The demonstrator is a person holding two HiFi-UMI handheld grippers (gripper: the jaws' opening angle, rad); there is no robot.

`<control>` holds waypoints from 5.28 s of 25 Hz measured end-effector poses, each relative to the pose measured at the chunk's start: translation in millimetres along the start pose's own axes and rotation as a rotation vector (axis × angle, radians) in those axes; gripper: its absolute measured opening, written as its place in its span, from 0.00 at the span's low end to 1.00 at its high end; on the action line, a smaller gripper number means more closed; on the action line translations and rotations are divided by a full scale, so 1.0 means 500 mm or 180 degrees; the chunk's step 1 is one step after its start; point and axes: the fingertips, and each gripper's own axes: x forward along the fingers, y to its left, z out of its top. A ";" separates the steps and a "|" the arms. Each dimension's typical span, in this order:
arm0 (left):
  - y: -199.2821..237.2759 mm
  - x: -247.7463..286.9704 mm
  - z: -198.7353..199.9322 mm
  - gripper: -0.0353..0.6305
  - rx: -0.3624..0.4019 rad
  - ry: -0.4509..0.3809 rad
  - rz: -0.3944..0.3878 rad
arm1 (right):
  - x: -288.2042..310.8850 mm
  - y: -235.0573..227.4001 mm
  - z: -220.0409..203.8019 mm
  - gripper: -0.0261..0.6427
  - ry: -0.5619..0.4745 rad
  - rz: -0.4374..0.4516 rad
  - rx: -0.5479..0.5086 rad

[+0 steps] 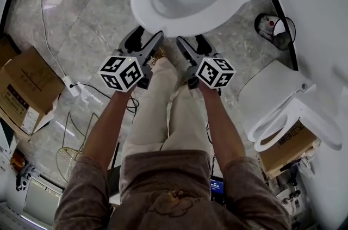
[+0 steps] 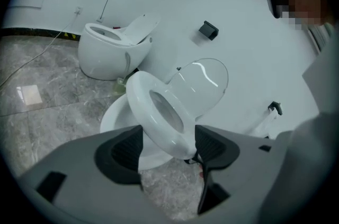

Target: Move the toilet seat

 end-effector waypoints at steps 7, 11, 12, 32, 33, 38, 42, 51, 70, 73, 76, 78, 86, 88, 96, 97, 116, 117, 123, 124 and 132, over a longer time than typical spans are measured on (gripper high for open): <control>-0.064 -0.021 0.054 0.47 0.0167 0.0068 -0.0045 | -0.040 0.031 0.050 0.60 -0.0100 0.0088 0.0236; -0.104 -0.023 0.082 0.47 0.0247 0.0143 -0.0099 | -0.064 0.043 0.082 0.60 -0.0190 0.0079 0.0372; -0.113 -0.022 0.087 0.47 0.0251 0.0171 -0.0114 | -0.071 0.044 0.089 0.60 -0.0212 0.0067 0.0404; -0.215 -0.022 0.171 0.38 0.0509 0.0440 -0.0339 | -0.147 0.078 0.197 0.53 -0.0478 -0.0192 0.0415; -0.218 -0.021 0.174 0.37 0.0513 0.0446 -0.0337 | -0.150 0.079 0.200 0.53 -0.0488 -0.0189 0.0421; -0.236 -0.017 0.195 0.35 0.0507 0.0413 -0.0370 | -0.159 0.082 0.222 0.53 -0.0557 -0.0164 0.0481; -0.267 -0.006 0.218 0.34 0.0618 0.0367 -0.0444 | -0.176 0.082 0.251 0.53 -0.0660 -0.0123 0.0600; -0.317 0.019 0.255 0.28 0.0848 0.0506 -0.0424 | -0.204 0.085 0.305 0.53 -0.0700 -0.0059 0.0826; -0.447 0.092 0.344 0.28 0.0983 0.0615 -0.0572 | -0.264 0.067 0.434 0.53 -0.0859 0.0022 0.1155; -0.470 0.110 0.362 0.28 0.0971 0.0636 -0.0664 | -0.272 0.064 0.459 0.53 -0.0923 0.0031 0.1202; -0.495 0.129 0.378 0.29 0.0998 0.0629 -0.0706 | -0.283 0.057 0.485 0.53 -0.1002 0.0047 0.1275; -0.510 0.143 0.389 0.30 0.1015 0.0627 -0.0720 | -0.289 0.050 0.502 0.53 -0.1038 0.0068 0.1324; -0.570 0.198 0.436 0.30 0.1043 0.0631 -0.0822 | -0.312 0.028 0.569 0.52 -0.1134 0.0070 0.1467; -0.585 0.214 0.449 0.30 0.1043 0.0567 -0.0844 | -0.316 0.021 0.588 0.52 -0.1156 0.0070 0.1500; -0.637 0.279 0.484 0.30 0.0981 0.0468 -0.0912 | -0.332 -0.015 0.650 0.52 -0.1217 0.0093 0.1634; -0.644 0.288 0.487 0.30 0.0968 0.0465 -0.0916 | -0.335 -0.021 0.658 0.52 -0.1229 0.0093 0.1663; -0.722 0.439 0.557 0.31 0.0906 0.0466 -0.0971 | -0.345 -0.096 0.780 0.48 -0.1562 -0.0052 0.1810; -0.724 0.446 0.559 0.31 0.0899 0.0478 -0.0992 | -0.346 -0.100 0.784 0.48 -0.1593 -0.0072 0.1825; -0.747 0.496 0.572 0.31 0.0951 0.0556 -0.1069 | -0.349 -0.131 0.818 0.47 -0.1739 -0.0183 0.1865; -0.750 0.504 0.573 0.31 0.0947 0.0563 -0.1071 | -0.348 -0.135 0.823 0.46 -0.1738 -0.0204 0.1845; -0.771 0.557 0.582 0.31 0.0862 0.0639 -0.1011 | -0.359 -0.162 0.861 0.44 -0.1873 -0.0225 0.1806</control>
